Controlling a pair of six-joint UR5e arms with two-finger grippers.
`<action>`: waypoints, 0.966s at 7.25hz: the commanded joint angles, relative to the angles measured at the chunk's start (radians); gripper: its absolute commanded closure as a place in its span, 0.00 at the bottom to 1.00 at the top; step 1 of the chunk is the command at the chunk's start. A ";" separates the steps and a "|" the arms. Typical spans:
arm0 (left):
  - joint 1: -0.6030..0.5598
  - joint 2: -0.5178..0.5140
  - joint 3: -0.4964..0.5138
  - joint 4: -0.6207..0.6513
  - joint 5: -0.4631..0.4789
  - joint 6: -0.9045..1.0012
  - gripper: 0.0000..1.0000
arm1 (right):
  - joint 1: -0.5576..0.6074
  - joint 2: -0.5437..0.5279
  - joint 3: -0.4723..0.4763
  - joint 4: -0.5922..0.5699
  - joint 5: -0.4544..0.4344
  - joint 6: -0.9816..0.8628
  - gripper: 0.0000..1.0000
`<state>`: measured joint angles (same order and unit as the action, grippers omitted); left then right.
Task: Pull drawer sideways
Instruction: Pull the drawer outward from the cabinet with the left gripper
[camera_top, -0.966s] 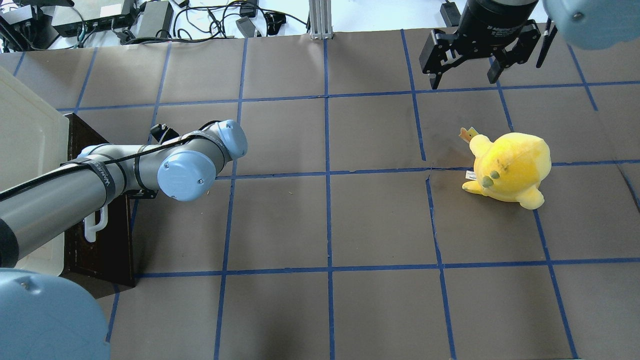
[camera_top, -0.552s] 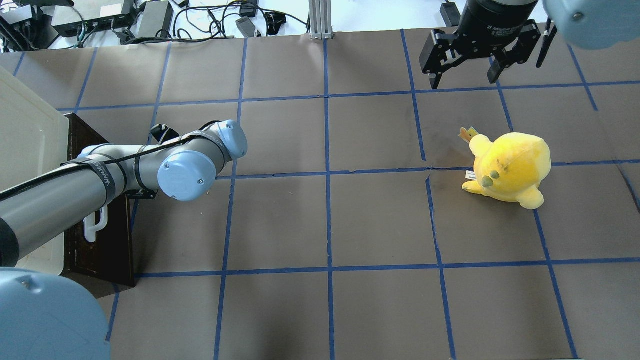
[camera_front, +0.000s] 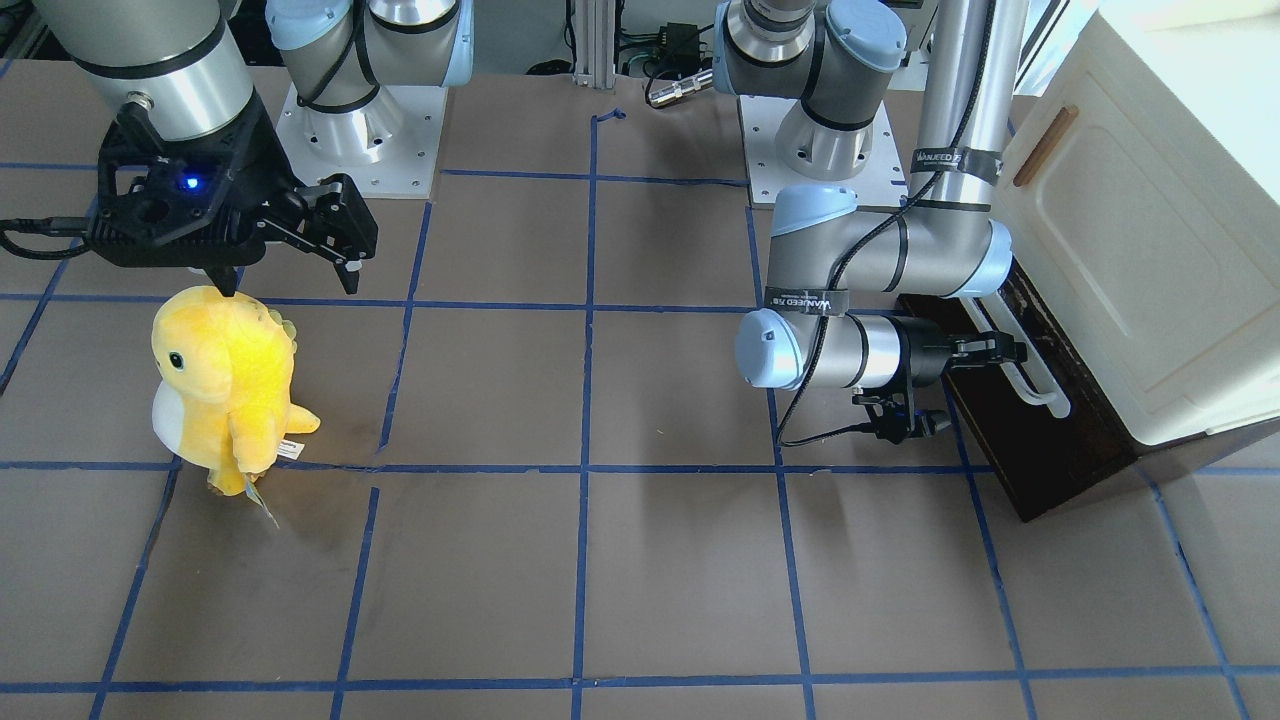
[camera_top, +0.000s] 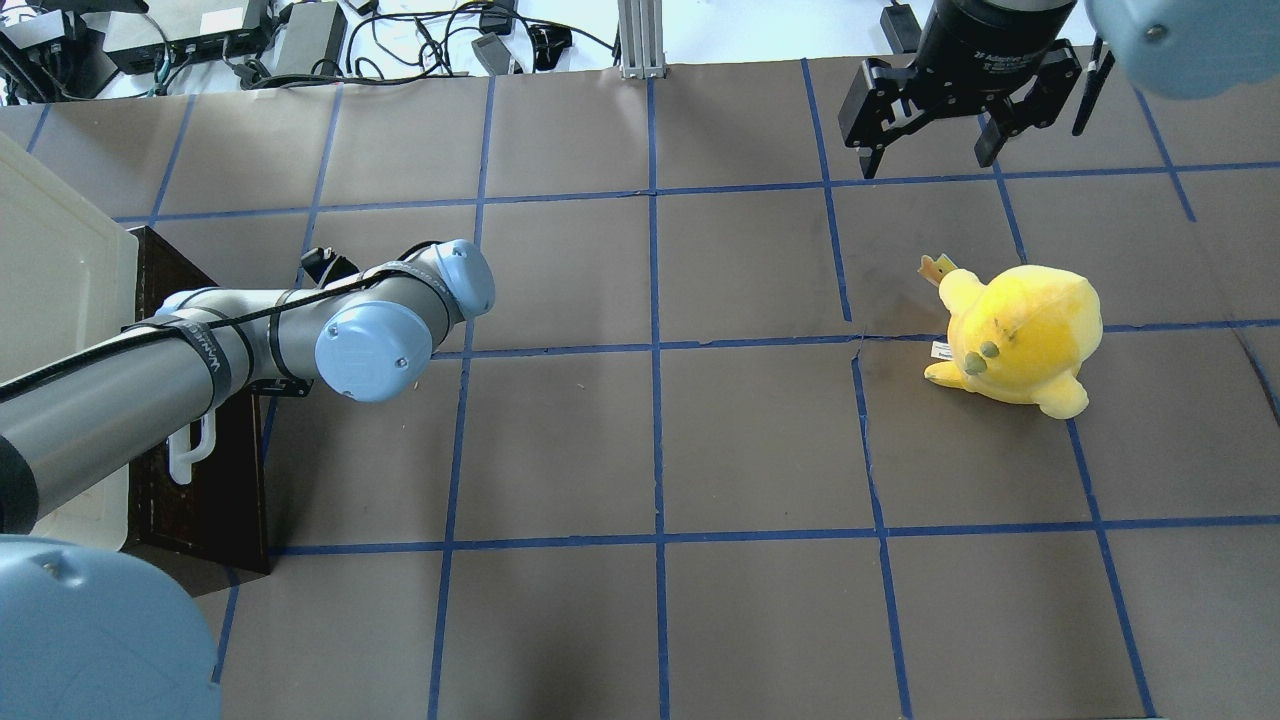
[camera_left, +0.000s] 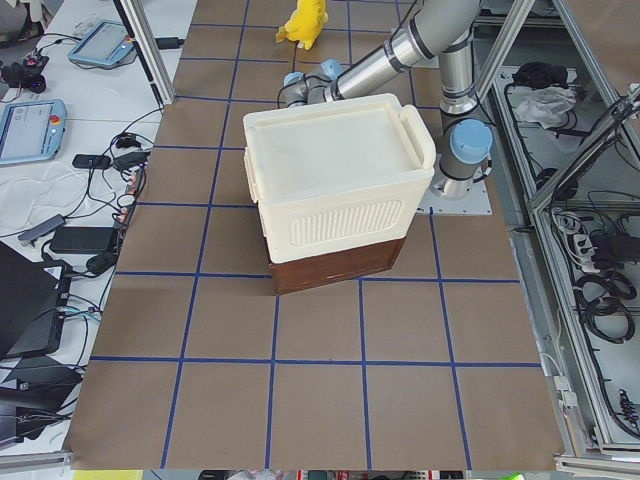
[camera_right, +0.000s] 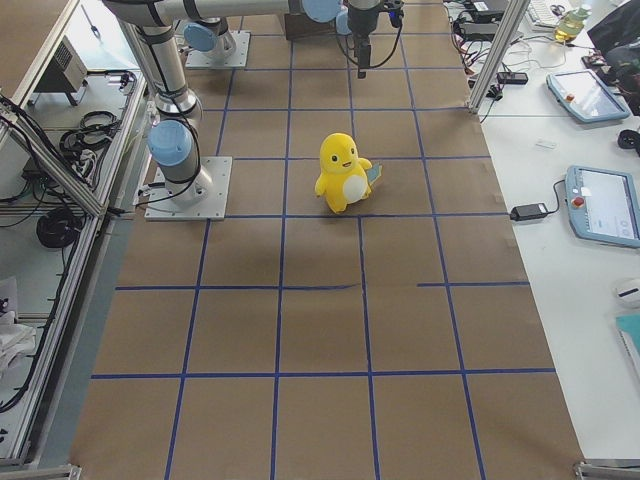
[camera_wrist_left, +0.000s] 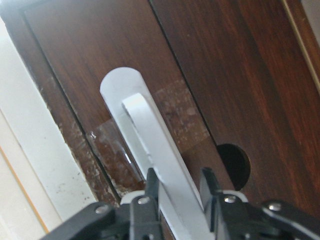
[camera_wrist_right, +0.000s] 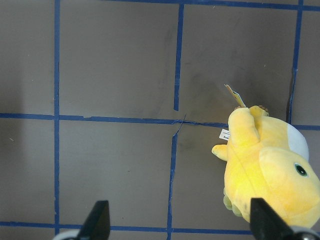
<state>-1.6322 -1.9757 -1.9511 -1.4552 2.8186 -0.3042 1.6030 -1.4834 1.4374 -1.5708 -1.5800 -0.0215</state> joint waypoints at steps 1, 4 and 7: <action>0.000 0.000 0.001 -0.001 -0.001 0.000 0.69 | 0.000 0.000 0.000 0.000 0.000 0.000 0.00; -0.008 -0.002 0.006 0.001 -0.001 0.002 0.77 | 0.000 0.000 0.000 0.000 0.000 -0.001 0.00; -0.015 -0.003 0.009 0.006 -0.001 0.008 0.77 | 0.000 0.000 0.000 0.000 0.000 0.000 0.00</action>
<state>-1.6437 -1.9783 -1.9439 -1.4510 2.8178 -0.2989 1.6030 -1.4834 1.4374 -1.5708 -1.5800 -0.0216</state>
